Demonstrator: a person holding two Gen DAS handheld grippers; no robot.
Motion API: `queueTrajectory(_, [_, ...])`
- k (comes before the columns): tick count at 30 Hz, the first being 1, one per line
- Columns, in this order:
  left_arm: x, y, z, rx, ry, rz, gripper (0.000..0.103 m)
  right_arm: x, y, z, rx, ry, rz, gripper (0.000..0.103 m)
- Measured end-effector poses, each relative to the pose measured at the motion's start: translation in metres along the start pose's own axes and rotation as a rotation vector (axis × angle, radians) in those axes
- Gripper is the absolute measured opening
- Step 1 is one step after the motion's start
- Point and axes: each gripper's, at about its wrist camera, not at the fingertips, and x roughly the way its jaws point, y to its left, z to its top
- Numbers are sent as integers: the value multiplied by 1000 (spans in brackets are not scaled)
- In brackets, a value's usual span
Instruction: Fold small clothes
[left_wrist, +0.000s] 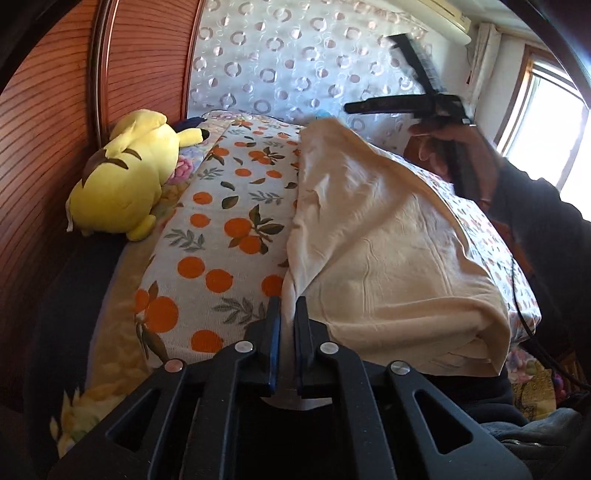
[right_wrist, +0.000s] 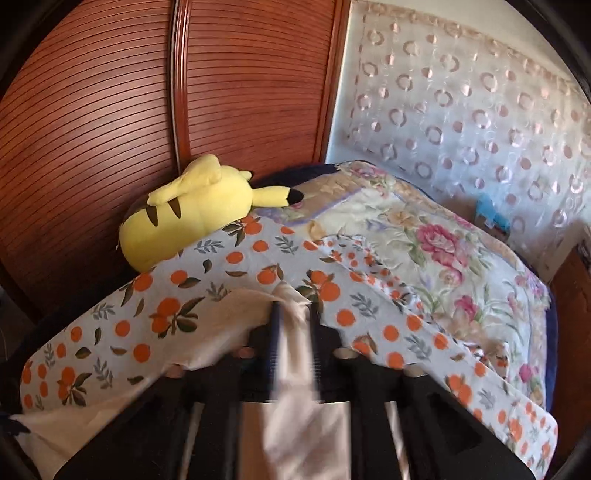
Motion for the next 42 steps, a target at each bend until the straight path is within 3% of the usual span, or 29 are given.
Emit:
queueTrajectory(2, [-6, -2, 1, 9, -16, 6, 46, -32, -5, -8, 20, -24, 18, 61])
queueTrajectory(3, [-8, -3, 2, 13, -29, 0, 48, -50, -6, -13, 21, -38, 15, 61])
queueTrajectory(7, [-14, -4, 3, 28, -42, 9, 48, -113, -1, -50, 42, -43, -12, 62])
queueTrajectory(11, [-13, -2, -2, 26, -19, 35, 49, -162, 15, -108, 86, 17, -35, 62])
queueTrajectory(16, [-10, -4, -10, 39, 26, 69, 49, -189, 46, -166, 141, 71, -14, 62])
queueTrajectory(19, [0, -6, -12, 55, 102, 53, 48, -196, 57, -185, 172, 89, 12, 62])
queueTrajectory(22, [4, -7, -16, 55, 113, 56, 48, -197, 67, -209, 221, 119, 57, 62])
queueTrajectory(25, [7, -7, -18, 54, 103, 60, 48, -194, 68, -220, 255, 130, 73, 63])
queueTrajectory(27, [7, -9, -19, 64, 100, 68, 48, -193, 74, -225, 271, 147, 86, 69])
queueTrajectory(39, [9, -18, -20, 107, 75, 90, 48, -172, 82, -237, 274, 185, 66, 69])
queueTrajectory(41, [8, -22, -23, 133, 72, 86, 27, -169, 86, -238, 259, 184, 65, 68])
queueTrajectory(42, [8, -23, -23, 139, 77, 86, 20, -169, 88, -237, 251, 176, 58, 56])
